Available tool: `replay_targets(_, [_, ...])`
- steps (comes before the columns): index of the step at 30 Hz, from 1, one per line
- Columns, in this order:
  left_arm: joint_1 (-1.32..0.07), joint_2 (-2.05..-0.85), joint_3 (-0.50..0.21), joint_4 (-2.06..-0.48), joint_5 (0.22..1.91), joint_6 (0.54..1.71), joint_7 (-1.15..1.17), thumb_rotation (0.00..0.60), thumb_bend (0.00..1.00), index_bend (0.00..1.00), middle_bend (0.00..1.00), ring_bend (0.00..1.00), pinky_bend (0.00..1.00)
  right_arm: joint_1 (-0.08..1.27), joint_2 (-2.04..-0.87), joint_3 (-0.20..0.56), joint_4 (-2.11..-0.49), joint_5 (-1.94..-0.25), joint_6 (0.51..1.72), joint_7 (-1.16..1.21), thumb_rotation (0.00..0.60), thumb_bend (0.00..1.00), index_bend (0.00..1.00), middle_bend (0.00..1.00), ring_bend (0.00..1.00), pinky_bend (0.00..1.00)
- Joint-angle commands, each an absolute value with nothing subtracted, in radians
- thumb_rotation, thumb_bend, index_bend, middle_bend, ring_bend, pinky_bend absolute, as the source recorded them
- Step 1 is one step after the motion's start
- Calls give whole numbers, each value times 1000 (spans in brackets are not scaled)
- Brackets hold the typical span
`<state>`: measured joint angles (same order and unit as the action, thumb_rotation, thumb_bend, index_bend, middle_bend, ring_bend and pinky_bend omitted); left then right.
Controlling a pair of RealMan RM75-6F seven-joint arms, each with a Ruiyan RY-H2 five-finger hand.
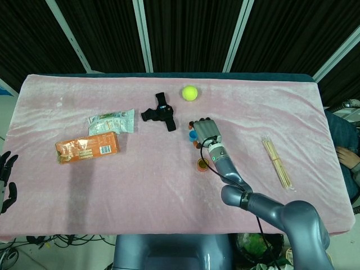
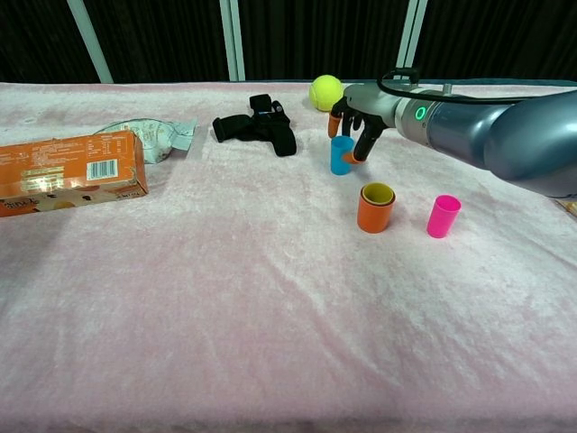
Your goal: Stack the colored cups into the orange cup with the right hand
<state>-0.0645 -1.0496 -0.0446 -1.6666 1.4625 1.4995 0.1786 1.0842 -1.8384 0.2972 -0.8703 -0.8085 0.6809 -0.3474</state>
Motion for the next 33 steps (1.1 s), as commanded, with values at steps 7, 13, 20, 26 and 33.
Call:
replay_targets(7, [-64, -1048, -45, -1667, 1461, 1501, 178, 600, 707, 55, 14, 0, 12, 1089, -1868, 301, -827, -832, 671, -330, 600, 353, 466, 463, 260, 207])
replay_targets(13, [-64, -1048, -45, -1667, 1460, 1500, 176, 600, 707, 55, 13, 0, 12, 1081, -1863, 312, -836, -848, 692, -319, 600, 354, 498, 471, 265, 208])
replay_targets(20, [-64, -1048, -45, -1667, 1462, 1500, 176, 600, 707, 55, 13, 0, 12, 1034, -1736, 310, -1061, -864, 749, -346, 600, 359, 498, 472, 265, 207])
replay_targets(26, [-65, -1049, -42, -1668, 1468, 1499, 179, 600, 707, 55, 13, 0, 12, 974, -1578, 297, -1348, -856, 834, -405, 600, 359, 498, 474, 265, 207])
replay_targets(33, [-64, -1049, -41, -1669, 1472, 1503, 179, 600, 707, 55, 13, 0, 12, 923, -1429, 260, -1603, -810, 902, -476, 600, 358, 498, 474, 265, 207])
